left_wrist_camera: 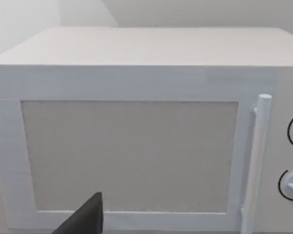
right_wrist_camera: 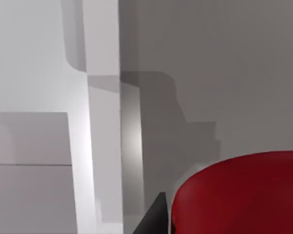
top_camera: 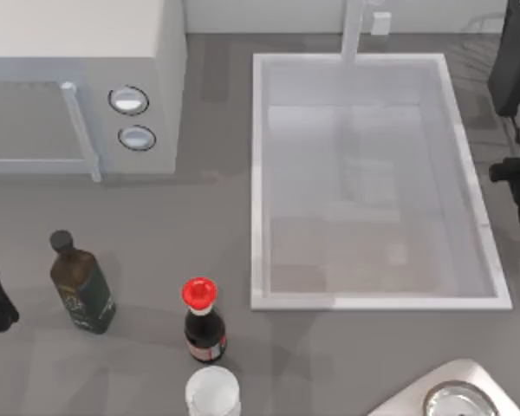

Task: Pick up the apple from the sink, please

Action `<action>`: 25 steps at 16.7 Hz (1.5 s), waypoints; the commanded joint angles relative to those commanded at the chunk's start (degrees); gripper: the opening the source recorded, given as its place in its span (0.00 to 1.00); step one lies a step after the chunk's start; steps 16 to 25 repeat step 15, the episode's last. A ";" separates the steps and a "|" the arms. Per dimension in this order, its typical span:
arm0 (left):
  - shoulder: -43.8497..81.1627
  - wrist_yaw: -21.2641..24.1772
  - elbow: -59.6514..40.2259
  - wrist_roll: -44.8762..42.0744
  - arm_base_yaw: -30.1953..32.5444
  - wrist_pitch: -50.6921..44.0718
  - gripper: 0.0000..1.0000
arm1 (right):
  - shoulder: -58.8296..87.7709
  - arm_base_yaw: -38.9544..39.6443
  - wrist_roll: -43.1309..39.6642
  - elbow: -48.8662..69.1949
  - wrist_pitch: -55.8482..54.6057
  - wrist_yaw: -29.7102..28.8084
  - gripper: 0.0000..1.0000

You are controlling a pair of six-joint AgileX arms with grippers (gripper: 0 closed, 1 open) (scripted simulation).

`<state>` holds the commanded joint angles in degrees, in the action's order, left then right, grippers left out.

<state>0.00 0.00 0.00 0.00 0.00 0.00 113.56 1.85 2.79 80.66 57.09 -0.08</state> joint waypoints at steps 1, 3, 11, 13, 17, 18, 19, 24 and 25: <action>0.00 0.00 0.00 0.00 0.00 0.00 1.00 | 0.00 0.00 0.00 0.00 0.00 0.00 0.38; 0.00 0.00 0.00 0.00 0.00 0.00 1.00 | 0.00 0.00 0.00 0.00 0.00 0.00 0.53; 0.00 0.00 0.00 0.00 0.00 0.00 1.00 | 0.00 0.00 0.00 0.00 0.00 0.00 1.00; 0.00 0.00 0.00 0.00 0.00 0.00 1.00 | 0.00 0.00 0.00 0.00 0.00 0.00 1.00; 0.00 0.00 0.00 0.00 0.00 0.00 1.00 | 0.00 0.00 0.00 0.00 0.00 0.00 1.00; 0.00 0.00 0.00 0.00 0.00 0.00 1.00 | 0.00 0.00 0.00 0.00 0.00 0.00 1.00; 0.00 0.00 0.00 0.00 0.00 0.00 1.00 | 0.00 0.00 0.00 0.00 0.00 0.00 1.00; 0.00 0.00 0.00 0.00 0.00 0.00 1.00 | 0.00 0.00 0.00 0.00 0.00 0.00 1.00; 0.00 0.00 0.00 0.00 0.00 0.00 1.00 | 0.00 0.00 0.00 0.00 0.00 0.00 1.00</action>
